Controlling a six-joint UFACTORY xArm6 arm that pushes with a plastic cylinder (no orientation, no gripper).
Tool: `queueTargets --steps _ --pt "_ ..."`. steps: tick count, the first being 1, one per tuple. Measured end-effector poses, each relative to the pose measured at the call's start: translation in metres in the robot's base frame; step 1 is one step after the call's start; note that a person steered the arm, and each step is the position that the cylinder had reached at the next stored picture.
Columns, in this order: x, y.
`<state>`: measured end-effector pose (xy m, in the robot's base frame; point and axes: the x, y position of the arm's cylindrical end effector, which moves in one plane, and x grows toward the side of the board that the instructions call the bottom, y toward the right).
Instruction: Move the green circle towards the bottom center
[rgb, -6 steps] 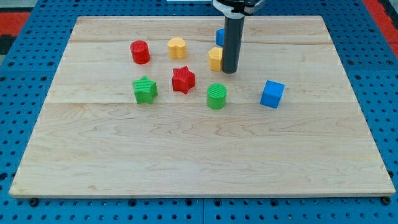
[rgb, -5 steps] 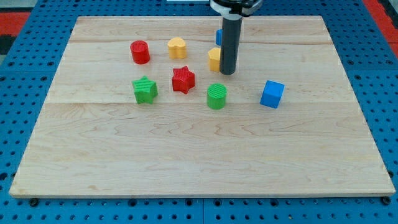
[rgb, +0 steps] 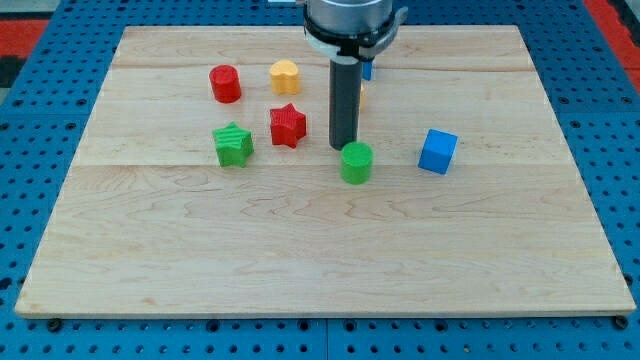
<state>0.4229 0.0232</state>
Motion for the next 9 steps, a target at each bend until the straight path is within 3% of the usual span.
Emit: queueTargets --steps 4,6,9 --pt "0.017 0.047" --pt "0.054 0.037" --pt "0.064 0.011"
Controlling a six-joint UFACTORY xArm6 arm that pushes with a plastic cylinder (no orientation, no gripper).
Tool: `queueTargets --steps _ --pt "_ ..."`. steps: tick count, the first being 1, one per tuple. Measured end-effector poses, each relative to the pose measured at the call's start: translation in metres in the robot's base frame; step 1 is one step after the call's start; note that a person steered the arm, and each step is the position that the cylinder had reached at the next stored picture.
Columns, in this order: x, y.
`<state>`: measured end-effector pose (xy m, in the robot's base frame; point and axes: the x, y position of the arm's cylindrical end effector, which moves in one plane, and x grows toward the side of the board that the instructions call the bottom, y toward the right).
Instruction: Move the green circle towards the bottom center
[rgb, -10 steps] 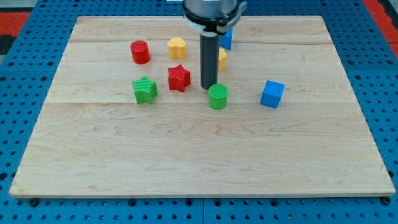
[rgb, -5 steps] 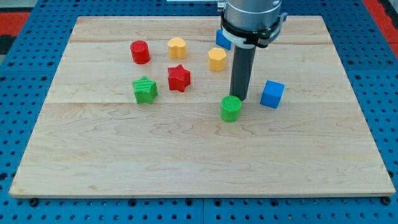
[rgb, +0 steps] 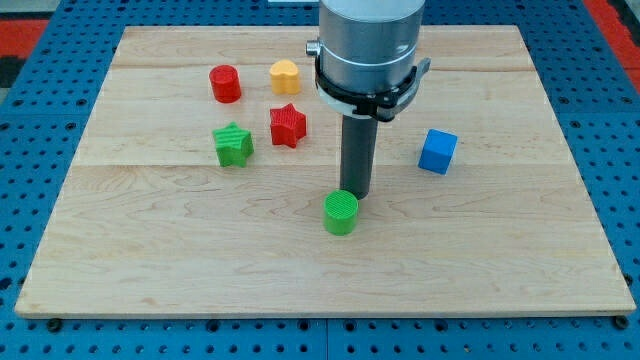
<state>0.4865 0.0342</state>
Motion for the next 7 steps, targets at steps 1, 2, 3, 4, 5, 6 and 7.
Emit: queueTargets --steps 1,2,3,4,5,6,7 --pt "0.001 0.026" --pt "0.016 0.026" --pt "0.025 0.004" --pt "0.027 -0.016" --pt "0.028 -0.016" --pt "0.025 0.01" --pt "0.001 0.019"
